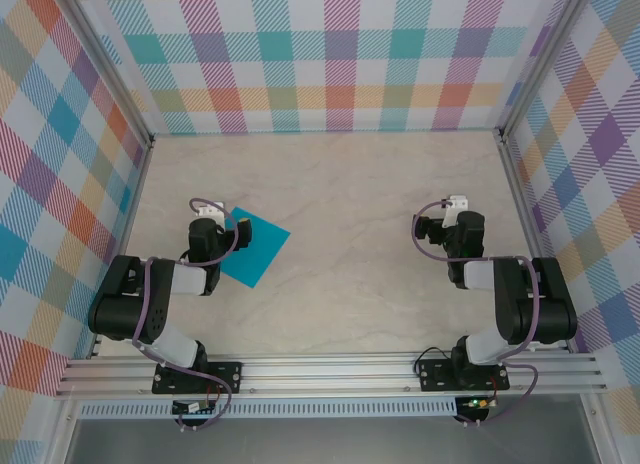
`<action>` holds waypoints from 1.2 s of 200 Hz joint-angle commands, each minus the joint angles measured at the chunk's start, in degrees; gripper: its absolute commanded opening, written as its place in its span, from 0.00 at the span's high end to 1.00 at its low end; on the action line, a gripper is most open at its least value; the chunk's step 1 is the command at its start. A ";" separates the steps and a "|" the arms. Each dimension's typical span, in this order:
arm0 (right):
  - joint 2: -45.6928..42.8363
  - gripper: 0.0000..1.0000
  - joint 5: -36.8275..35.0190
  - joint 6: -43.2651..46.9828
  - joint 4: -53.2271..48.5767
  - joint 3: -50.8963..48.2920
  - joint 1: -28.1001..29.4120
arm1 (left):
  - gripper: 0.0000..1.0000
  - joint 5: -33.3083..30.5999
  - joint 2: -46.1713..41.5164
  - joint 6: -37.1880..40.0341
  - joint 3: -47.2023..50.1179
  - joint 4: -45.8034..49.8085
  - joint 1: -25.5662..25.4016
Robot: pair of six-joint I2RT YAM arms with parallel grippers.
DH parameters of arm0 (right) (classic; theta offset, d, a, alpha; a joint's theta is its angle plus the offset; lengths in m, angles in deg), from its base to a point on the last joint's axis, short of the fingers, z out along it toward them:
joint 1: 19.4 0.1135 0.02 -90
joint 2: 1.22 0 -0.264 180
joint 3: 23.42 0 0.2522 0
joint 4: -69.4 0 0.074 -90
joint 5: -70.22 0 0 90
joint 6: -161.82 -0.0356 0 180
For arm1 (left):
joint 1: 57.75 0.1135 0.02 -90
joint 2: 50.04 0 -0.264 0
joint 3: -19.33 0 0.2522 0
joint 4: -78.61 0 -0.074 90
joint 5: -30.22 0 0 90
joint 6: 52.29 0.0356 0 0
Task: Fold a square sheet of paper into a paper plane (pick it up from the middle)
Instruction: Move the square sheet of paper to the center of the table.
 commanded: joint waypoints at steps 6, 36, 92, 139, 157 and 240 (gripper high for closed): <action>0.03 0.00 1.22 -0.06 0.57 1.10 -0.42 | 0.00 1.08 -0.84 0.34 -2.33 2.51 1.21; 0.08 0.00 1.21 -0.01 0.55 1.12 -0.42 | 0.00 1.32 -0.49 0.09 -2.57 3.03 1.48; 0.09 0.00 1.22 -0.08 0.57 1.10 -0.41 | 0.00 1.35 -0.51 0.11 -2.62 3.17 1.52; 0.08 0.00 1.22 -0.02 0.57 1.12 -0.40 | 0.00 1.35 -0.50 0.09 -2.57 3.17 1.52; 0.07 0.00 1.22 -0.03 0.57 1.08 -0.45 | 0.00 1.27 -0.49 0.02 -2.59 3.13 1.46; 0.08 0.00 1.22 -0.08 0.50 1.12 -0.46 | 0.00 1.30 -0.51 0.08 -2.57 3.17 1.52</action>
